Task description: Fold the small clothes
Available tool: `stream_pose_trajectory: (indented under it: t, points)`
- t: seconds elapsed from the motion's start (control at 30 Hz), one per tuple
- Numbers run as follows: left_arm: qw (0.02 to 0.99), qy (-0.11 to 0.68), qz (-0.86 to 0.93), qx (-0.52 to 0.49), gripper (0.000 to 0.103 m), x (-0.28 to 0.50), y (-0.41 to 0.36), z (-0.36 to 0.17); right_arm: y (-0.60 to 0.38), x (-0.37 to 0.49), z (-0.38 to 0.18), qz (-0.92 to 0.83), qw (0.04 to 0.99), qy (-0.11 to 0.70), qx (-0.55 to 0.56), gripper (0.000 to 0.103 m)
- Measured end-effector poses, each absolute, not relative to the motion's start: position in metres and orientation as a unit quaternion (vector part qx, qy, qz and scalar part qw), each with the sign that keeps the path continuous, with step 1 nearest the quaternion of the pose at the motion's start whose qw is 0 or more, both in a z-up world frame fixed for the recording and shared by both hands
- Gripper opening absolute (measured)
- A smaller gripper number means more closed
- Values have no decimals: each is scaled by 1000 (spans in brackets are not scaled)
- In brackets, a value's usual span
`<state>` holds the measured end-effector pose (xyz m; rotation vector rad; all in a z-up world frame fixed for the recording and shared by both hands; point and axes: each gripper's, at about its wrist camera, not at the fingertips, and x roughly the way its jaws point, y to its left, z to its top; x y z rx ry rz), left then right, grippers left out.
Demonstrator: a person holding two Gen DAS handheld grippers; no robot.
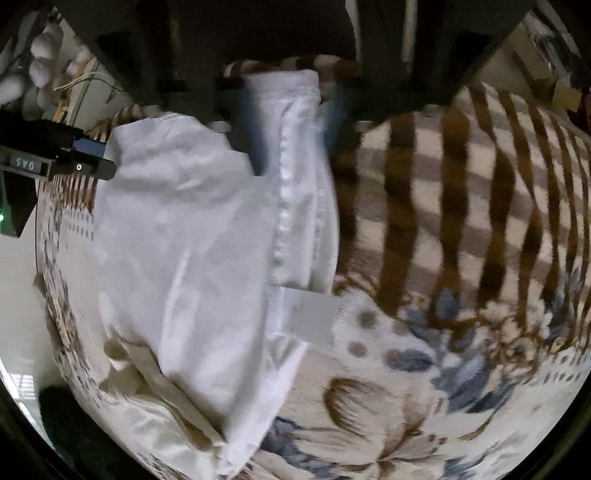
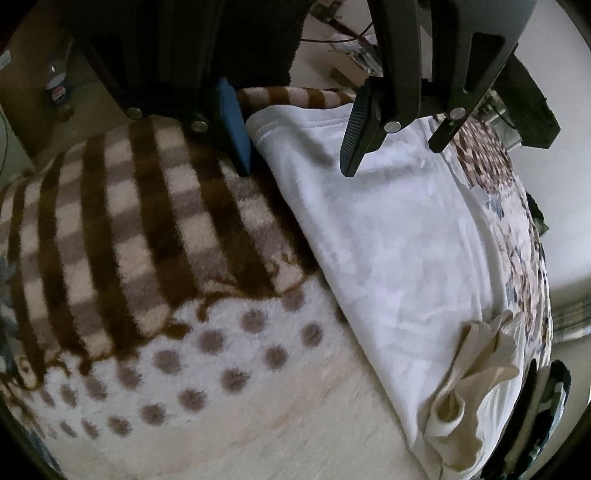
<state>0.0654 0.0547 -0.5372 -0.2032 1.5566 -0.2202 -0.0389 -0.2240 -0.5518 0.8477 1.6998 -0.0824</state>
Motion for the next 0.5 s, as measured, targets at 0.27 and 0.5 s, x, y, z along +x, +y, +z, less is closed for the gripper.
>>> stream_pose_trajectory:
  t: [0.27, 0.5]
  points:
    - [684, 692, -119, -199, 25, 51, 101, -555, -217, -38, -555, -17, 604, 717, 347, 52]
    - [697, 671, -150, -203, 3, 54, 73, -547, -218, -37, -571, -8, 601, 687, 408, 36]
